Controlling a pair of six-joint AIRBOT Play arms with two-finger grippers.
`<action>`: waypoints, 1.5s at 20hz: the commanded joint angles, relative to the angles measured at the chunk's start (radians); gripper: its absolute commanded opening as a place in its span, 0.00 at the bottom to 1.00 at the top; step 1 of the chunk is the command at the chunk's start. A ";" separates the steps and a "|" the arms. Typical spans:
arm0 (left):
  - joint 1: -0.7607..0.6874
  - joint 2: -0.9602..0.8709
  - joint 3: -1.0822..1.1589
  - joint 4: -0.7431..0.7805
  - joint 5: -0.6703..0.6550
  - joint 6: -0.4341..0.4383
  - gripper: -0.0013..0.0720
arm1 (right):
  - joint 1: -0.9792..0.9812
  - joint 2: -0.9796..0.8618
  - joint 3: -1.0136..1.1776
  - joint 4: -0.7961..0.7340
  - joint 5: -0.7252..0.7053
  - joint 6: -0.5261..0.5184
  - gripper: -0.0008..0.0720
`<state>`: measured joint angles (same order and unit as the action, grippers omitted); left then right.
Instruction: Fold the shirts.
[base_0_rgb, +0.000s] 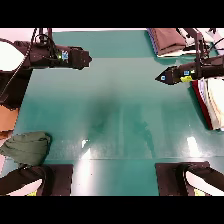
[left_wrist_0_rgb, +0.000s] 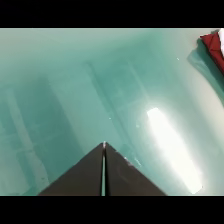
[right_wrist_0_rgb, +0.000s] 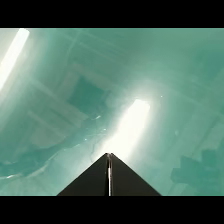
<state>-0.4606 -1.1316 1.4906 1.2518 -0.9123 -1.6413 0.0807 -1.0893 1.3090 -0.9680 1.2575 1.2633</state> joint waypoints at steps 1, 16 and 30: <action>0.000 0.000 0.000 0.000 0.000 0.000 0.06 | 0.001 0.000 0.000 0.000 0.000 0.000 0.03; 0.007 0.010 0.001 0.046 0.035 0.016 0.06 | 0.001 0.000 0.000 0.001 0.020 0.001 0.03; 0.394 0.551 -0.687 0.595 -0.632 -0.114 0.85 | 0.001 0.000 0.000 0.008 0.055 0.001 0.03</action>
<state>-0.1265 -0.6540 1.0046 1.7287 -1.4441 -1.6909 0.0814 -1.0893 1.3090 -0.9604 1.3056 1.2636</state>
